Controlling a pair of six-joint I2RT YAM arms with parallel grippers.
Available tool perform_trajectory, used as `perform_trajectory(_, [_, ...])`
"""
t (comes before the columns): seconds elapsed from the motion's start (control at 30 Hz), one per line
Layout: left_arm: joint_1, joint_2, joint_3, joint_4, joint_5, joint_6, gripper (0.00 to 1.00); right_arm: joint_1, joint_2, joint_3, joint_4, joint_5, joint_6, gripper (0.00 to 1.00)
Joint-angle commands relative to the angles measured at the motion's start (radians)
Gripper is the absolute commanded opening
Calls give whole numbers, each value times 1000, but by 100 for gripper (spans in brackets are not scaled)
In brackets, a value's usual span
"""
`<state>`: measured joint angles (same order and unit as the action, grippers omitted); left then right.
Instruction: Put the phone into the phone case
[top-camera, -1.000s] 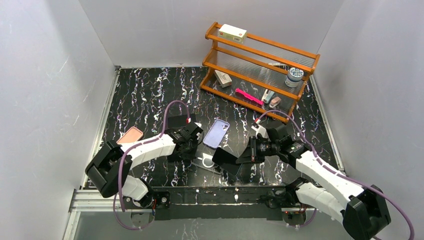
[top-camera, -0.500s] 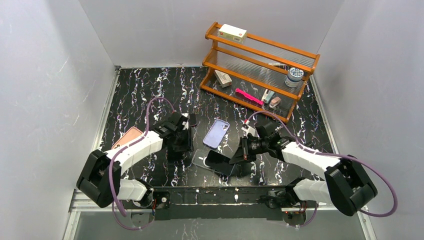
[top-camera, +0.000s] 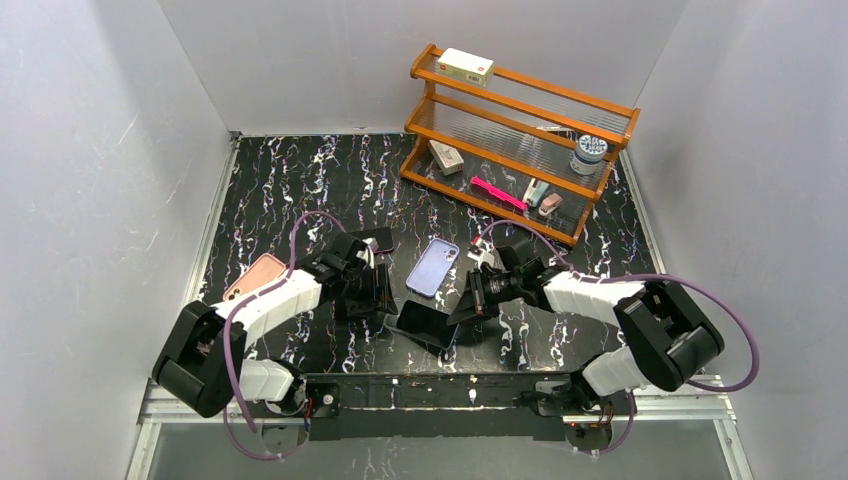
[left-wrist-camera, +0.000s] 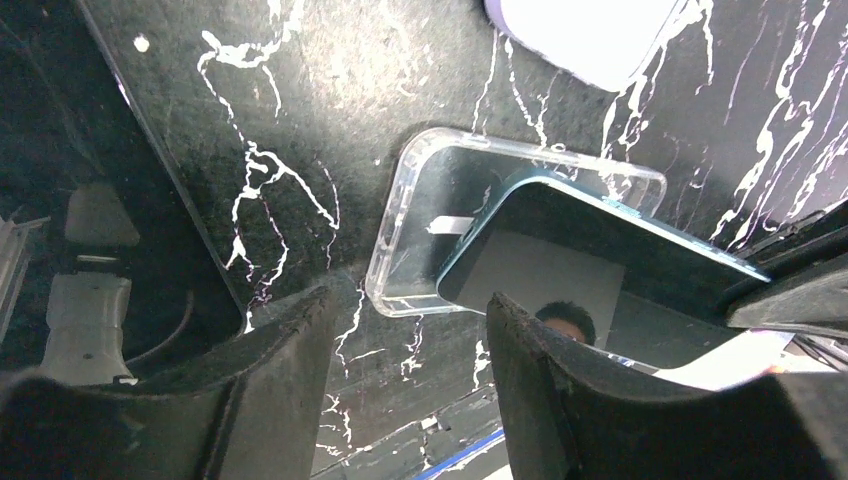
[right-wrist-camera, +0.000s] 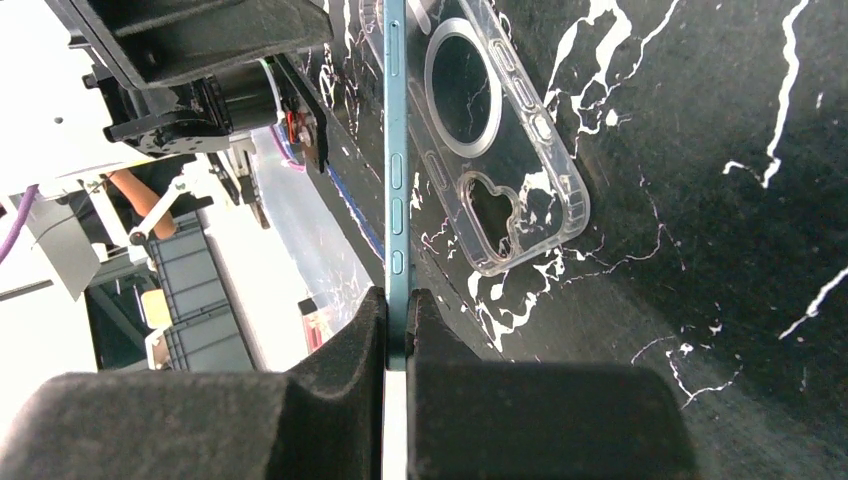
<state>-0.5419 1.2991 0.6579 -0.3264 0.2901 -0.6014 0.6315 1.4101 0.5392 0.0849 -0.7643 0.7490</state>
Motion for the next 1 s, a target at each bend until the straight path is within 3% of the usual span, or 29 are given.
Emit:
perform_trajectory(0.0, [9,-17,-33,30,39,4,56,8,42,50,2,6,-26,1])
perform_trajectory(0.27, [8,24,-45,101,77,2,60,9,132,82,-5,8,-41,2])
perform_trajectory(0.43, [8,24,-51,109,90,-1,59,19,174,106,-14,31,-43,9])
perform_trajectory(0.73, [8,22,-60,104,78,-5,53,22,189,172,-122,113,-96,35])
perform_trajectory(0.97, [8,54,-51,81,49,0,48,22,70,228,-271,208,-104,53])
